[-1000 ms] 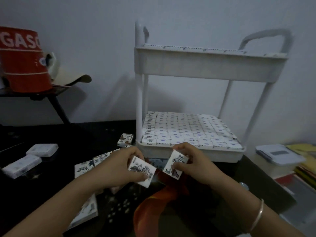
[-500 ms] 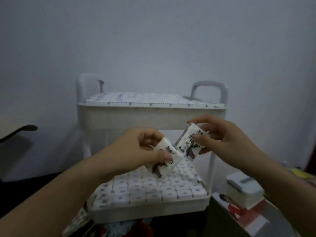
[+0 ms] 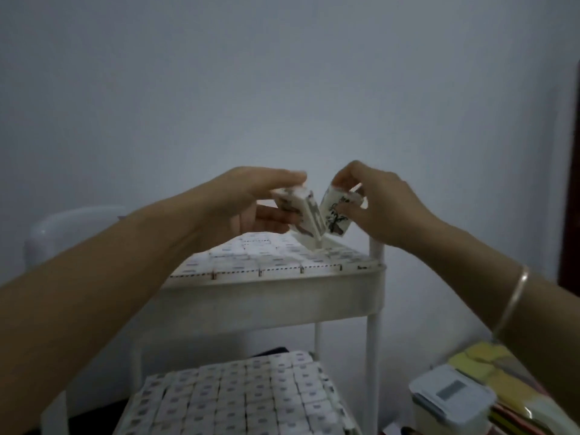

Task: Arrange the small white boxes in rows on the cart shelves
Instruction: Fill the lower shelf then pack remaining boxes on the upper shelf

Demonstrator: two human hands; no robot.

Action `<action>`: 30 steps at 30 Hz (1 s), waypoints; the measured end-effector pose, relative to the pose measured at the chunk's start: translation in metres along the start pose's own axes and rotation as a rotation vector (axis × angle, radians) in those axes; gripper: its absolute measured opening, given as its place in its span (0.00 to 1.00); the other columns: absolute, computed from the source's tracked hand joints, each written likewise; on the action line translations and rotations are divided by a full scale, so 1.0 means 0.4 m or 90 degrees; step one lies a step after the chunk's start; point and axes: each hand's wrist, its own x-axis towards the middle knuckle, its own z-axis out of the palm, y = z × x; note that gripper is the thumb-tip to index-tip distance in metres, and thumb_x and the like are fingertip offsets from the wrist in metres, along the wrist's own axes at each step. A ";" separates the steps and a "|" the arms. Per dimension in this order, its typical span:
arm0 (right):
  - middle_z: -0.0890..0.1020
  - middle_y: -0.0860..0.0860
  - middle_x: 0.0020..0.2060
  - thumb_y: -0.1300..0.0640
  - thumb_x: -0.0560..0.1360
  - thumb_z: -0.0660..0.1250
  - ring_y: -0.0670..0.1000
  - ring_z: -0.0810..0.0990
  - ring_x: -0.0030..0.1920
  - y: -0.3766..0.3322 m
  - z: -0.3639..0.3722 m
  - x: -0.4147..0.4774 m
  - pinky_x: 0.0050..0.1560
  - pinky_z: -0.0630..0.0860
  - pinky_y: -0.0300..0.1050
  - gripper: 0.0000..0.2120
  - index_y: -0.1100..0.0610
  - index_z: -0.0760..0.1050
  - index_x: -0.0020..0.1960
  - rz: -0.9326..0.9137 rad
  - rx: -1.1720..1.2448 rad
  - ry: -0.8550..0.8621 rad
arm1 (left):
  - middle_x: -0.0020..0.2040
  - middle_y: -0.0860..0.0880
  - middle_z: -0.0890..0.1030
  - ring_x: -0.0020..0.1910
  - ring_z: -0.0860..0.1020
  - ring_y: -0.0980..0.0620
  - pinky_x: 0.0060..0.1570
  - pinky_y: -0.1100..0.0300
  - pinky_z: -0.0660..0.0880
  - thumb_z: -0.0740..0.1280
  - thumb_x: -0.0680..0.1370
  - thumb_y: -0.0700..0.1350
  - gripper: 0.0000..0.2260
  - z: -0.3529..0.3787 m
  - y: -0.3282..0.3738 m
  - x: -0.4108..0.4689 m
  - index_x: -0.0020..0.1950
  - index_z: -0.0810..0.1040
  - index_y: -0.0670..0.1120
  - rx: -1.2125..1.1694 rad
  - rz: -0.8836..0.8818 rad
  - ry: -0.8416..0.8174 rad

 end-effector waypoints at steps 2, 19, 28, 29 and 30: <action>0.79 0.47 0.54 0.56 0.76 0.68 0.48 0.76 0.50 0.008 0.022 0.028 0.48 0.71 0.44 0.12 0.48 0.72 0.57 -0.029 -0.081 -0.036 | 0.37 0.47 0.84 0.29 0.80 0.55 0.32 0.62 0.78 0.73 0.66 0.59 0.19 -0.009 -0.010 0.053 0.45 0.80 0.44 0.091 0.001 0.084; 0.83 0.39 0.48 0.48 0.72 0.72 0.42 0.80 0.49 0.029 0.068 0.070 0.46 0.73 0.40 0.10 0.42 0.76 0.52 -0.128 -0.213 -0.248 | 0.53 0.50 0.80 0.53 0.78 0.50 0.55 0.54 0.77 0.77 0.70 0.48 0.16 0.020 -0.088 0.267 0.53 0.78 0.48 0.606 0.060 0.127; 0.82 0.40 0.47 0.44 0.72 0.70 0.46 0.80 0.48 0.031 0.074 0.066 0.46 0.72 0.42 0.06 0.40 0.78 0.49 -0.163 -0.276 -0.243 | 0.50 0.47 0.85 0.51 0.81 0.53 0.50 0.64 0.77 0.70 0.74 0.38 0.09 0.025 -0.123 0.278 0.53 0.84 0.45 0.558 -0.033 -0.098; 0.82 0.39 0.47 0.44 0.72 0.70 0.45 0.79 0.47 0.029 0.073 0.066 0.45 0.71 0.42 0.06 0.39 0.78 0.48 -0.167 -0.277 -0.241 | 0.51 0.47 0.85 0.50 0.81 0.54 0.49 0.65 0.76 0.69 0.75 0.37 0.09 0.024 -0.128 0.277 0.53 0.84 0.45 0.550 -0.043 -0.116; 0.82 0.39 0.47 0.44 0.72 0.70 0.45 0.79 0.47 0.028 0.072 0.065 0.44 0.71 0.42 0.06 0.39 0.78 0.48 -0.170 -0.281 -0.242 | 0.51 0.47 0.85 0.50 0.81 0.54 0.50 0.64 0.76 0.68 0.75 0.37 0.10 0.024 -0.132 0.276 0.53 0.84 0.45 0.554 -0.049 -0.129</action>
